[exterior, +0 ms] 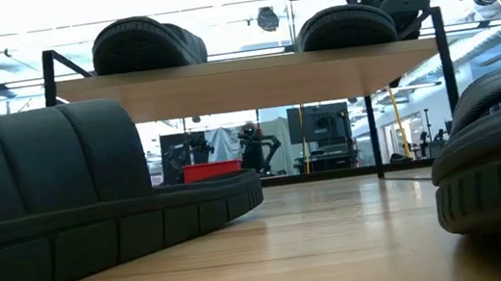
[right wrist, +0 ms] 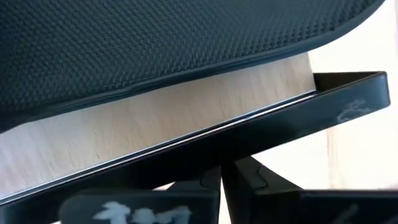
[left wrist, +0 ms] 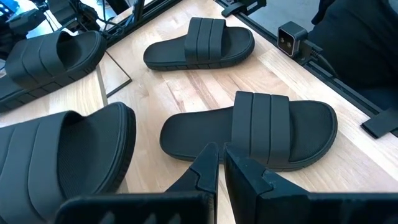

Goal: Pick and place slides into the shelf
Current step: Adjust the shelf, then put the black slipper under the shelf

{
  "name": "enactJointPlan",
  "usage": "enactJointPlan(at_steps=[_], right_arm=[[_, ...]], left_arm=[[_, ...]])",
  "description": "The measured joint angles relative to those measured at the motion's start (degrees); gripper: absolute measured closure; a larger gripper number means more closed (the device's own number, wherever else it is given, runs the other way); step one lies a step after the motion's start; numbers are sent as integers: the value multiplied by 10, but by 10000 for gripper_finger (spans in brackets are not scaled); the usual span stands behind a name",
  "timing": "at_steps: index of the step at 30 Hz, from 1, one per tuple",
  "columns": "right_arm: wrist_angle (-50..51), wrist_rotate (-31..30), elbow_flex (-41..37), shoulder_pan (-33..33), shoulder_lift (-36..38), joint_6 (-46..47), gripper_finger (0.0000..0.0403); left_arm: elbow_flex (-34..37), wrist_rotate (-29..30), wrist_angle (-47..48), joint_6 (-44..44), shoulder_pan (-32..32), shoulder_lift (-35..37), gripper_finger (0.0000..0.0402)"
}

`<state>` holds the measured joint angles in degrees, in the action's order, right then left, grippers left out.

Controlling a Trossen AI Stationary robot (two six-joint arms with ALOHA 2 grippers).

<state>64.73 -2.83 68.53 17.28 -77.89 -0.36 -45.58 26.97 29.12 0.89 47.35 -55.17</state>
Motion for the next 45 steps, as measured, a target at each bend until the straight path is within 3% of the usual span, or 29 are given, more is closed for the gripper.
enactJointPlan(at_steps=[4,11,19,23,26,29,38,41,45], right_arm=[[-1,-2,0,0,0,-3,403],[25,-91,0,0,46,8,403],[32,-51,1,-50,197,26,403],[-63,0,-6,-116,277,19,403],[-200,43,-43,-170,327,1,403],[-315,46,-91,-210,348,-24,403],[-481,61,-180,-194,303,-113,403],[-512,91,-193,-176,317,-119,403],[-560,118,-229,-168,362,-102,403]], left_arm=[[0,0,0,-1,0,0,376],[0,0,0,-3,0,0,376],[0,0,-30,41,40,0,376],[0,29,-49,131,87,-6,376],[0,102,-61,187,106,-7,376],[0,171,-69,223,97,3,376],[0,174,-109,270,-9,158,391],[7,160,-100,247,-10,223,398],[65,177,-121,234,10,303,401]])
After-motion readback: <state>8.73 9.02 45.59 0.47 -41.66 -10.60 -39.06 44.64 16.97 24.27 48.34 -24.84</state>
